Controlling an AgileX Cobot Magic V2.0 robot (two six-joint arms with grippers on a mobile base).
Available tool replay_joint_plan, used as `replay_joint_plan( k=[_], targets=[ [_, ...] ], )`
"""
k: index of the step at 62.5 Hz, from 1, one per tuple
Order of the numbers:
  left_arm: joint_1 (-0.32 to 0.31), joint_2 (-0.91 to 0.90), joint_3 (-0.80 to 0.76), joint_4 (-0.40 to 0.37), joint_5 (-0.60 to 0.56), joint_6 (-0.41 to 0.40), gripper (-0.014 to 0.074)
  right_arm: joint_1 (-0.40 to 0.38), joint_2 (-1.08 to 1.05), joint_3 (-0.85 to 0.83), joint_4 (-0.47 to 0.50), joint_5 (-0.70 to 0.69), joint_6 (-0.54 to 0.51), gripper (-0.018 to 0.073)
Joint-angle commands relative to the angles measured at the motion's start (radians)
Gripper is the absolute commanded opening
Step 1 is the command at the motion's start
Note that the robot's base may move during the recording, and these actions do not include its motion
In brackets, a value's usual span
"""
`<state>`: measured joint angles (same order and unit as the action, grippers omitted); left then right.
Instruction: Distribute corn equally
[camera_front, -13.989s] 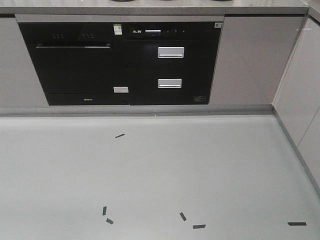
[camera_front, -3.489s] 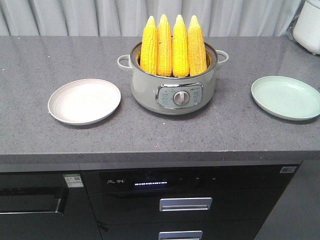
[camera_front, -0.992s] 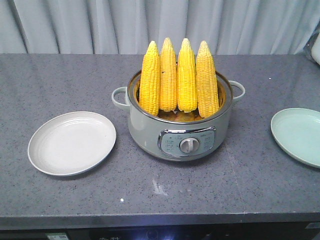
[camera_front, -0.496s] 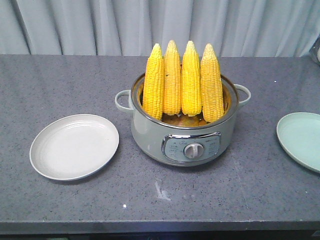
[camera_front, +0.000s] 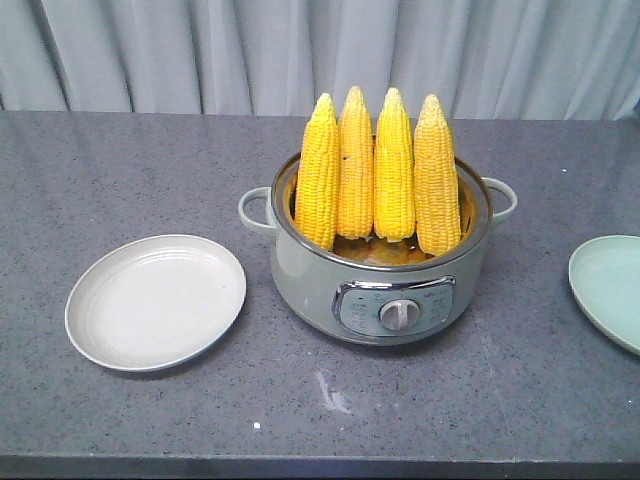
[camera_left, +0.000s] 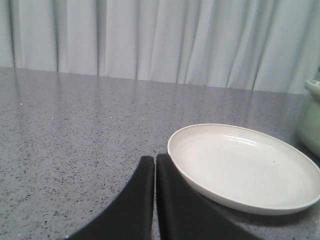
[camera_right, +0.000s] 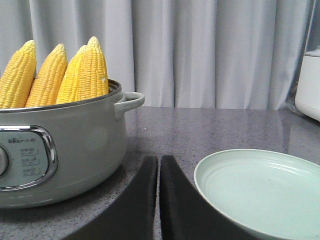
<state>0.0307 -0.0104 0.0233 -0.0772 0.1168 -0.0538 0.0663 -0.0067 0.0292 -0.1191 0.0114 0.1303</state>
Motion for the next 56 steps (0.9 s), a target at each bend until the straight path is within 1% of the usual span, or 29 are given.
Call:
replay_joint_plan(
  k=[1,56],
  targets=[
    [0.002,-0.016,0.013,-0.008,-0.068,0.001,-0.0006,-0.006,0.011,0.010,-0.003,-0.079,0.000,-0.0005],
    [0.002,-0.016,0.013,-0.008,-0.068,0.001,-0.0006,-0.006,0.011,0.010,-0.003,-0.079,0.000,-0.0005]
  ],
)
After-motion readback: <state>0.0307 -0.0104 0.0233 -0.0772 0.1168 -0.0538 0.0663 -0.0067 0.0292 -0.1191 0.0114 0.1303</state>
